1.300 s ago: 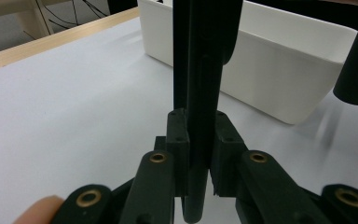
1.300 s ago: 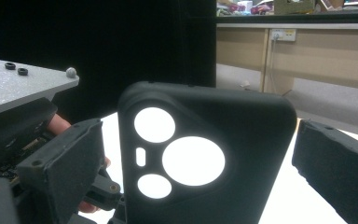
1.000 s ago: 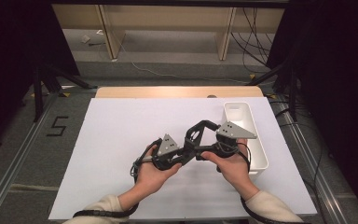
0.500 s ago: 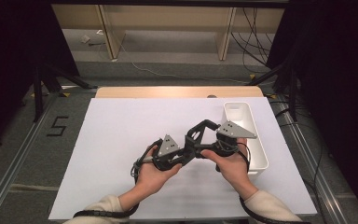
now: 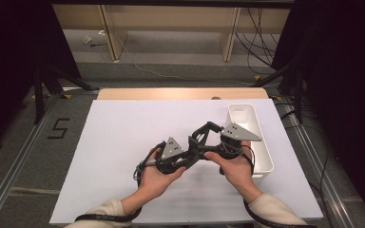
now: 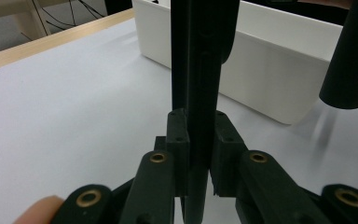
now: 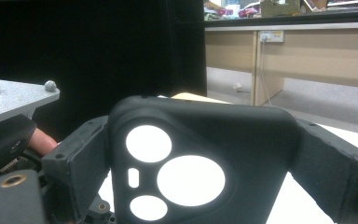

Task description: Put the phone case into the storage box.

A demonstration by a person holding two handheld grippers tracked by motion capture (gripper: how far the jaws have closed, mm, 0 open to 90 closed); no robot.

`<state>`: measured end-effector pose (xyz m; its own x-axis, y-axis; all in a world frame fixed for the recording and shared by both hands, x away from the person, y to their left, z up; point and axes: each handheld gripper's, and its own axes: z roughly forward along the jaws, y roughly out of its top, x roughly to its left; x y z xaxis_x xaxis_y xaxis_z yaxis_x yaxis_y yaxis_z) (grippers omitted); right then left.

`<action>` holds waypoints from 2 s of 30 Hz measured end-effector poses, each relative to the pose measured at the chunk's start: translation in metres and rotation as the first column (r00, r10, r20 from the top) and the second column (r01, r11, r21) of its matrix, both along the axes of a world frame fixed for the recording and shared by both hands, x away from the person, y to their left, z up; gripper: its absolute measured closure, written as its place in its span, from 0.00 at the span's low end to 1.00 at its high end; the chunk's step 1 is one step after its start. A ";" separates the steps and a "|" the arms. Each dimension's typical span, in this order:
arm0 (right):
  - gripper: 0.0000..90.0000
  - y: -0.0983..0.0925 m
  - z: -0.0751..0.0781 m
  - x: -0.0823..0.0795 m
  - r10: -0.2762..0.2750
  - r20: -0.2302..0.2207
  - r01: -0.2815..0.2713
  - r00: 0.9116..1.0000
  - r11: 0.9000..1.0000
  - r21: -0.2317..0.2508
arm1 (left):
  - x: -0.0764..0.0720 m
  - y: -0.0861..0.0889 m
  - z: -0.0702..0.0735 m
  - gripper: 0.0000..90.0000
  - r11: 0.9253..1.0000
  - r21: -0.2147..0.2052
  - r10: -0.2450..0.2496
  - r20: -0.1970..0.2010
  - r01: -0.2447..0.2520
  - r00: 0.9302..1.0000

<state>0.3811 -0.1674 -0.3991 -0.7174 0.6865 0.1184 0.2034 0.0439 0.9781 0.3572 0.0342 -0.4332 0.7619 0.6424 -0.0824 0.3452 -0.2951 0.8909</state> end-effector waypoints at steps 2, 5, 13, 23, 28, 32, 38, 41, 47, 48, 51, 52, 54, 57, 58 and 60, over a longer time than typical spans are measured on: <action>0.14 0.000 0.000 0.000 -0.002 0.000 0.002 1.000 1.000 0.000 | 0.000 0.000 0.000 0.89 1.000 -0.001 -0.001 0.000 0.001 1.000; 0.14 0.000 0.000 0.000 -0.002 -0.002 0.002 1.000 1.000 0.001 | 0.000 0.000 0.000 0.89 1.000 -0.001 0.000 0.000 0.000 1.000; 0.15 0.000 0.000 0.000 0.001 -0.005 -0.001 1.000 1.000 -0.006 | 0.000 0.000 0.000 0.89 1.000 -0.001 -0.001 -0.002 0.001 1.000; 0.15 0.000 0.002 -0.001 -0.002 0.007 0.002 1.000 1.000 -0.007 | 0.000 0.000 0.000 0.89 1.000 -0.002 -0.005 0.007 0.005 1.000; 0.16 0.001 0.002 -0.002 -0.006 0.007 0.006 1.000 1.000 -0.007 | 0.000 0.000 0.001 0.88 1.000 -0.001 -0.006 0.011 0.006 1.000; 0.16 0.001 0.003 -0.002 -0.006 0.007 0.006 1.000 1.000 -0.007 | 0.000 0.000 0.001 0.88 1.000 0.001 -0.009 0.015 0.009 1.000; 0.16 0.000 0.004 -0.003 -0.001 0.003 0.001 1.000 1.000 -0.006 | 0.000 0.000 0.001 0.86 1.000 0.005 -0.019 0.023 0.019 1.000; 0.16 0.000 0.004 -0.003 -0.005 0.008 0.005 1.000 1.000 0.001 | 0.001 0.000 0.003 0.80 0.999 0.010 -0.036 0.036 0.035 0.999; 0.16 -0.003 0.007 -0.002 -0.013 0.018 0.013 1.000 1.000 0.007 | 0.001 0.003 0.003 0.60 0.998 0.003 -0.059 0.042 0.059 0.997; 0.16 -0.003 0.008 -0.002 -0.015 0.016 0.015 1.000 1.000 0.007 | 0.001 0.003 0.003 0.54 0.998 -0.005 -0.069 0.046 0.069 0.997; 0.16 -0.005 0.009 -0.002 -0.018 0.018 0.018 1.000 1.000 0.010 | 0.000 0.005 0.005 0.37 0.996 0.002 -0.090 0.055 0.090 0.994; 0.16 -0.006 0.009 -0.002 -0.020 0.021 0.020 1.000 1.000 0.010 | 0.000 0.005 0.006 0.30 0.995 0.007 -0.098 0.053 0.098 0.994; 0.16 -0.007 0.010 -0.002 -0.025 0.023 0.024 0.999 1.000 0.011 | 0.000 0.008 0.006 0.20 0.995 0.003 -0.104 0.046 0.104 0.993; 0.16 -0.009 0.011 -0.002 -0.030 0.023 0.030 0.999 1.000 0.010 | 0.000 0.012 0.005 0.08 0.994 0.024 -0.112 0.038 0.111 0.993; 0.16 -0.009 0.011 -0.001 -0.030 0.023 0.030 0.999 0.999 0.011 | 0.000 0.013 0.005 0.04 0.994 0.023 -0.110 0.035 0.109 0.993; 0.16 -0.009 0.011 -0.001 -0.034 0.023 0.034 0.999 0.999 0.011 | 0.000 0.016 0.005 0.01 0.993 0.032 -0.115 0.037 0.114 0.993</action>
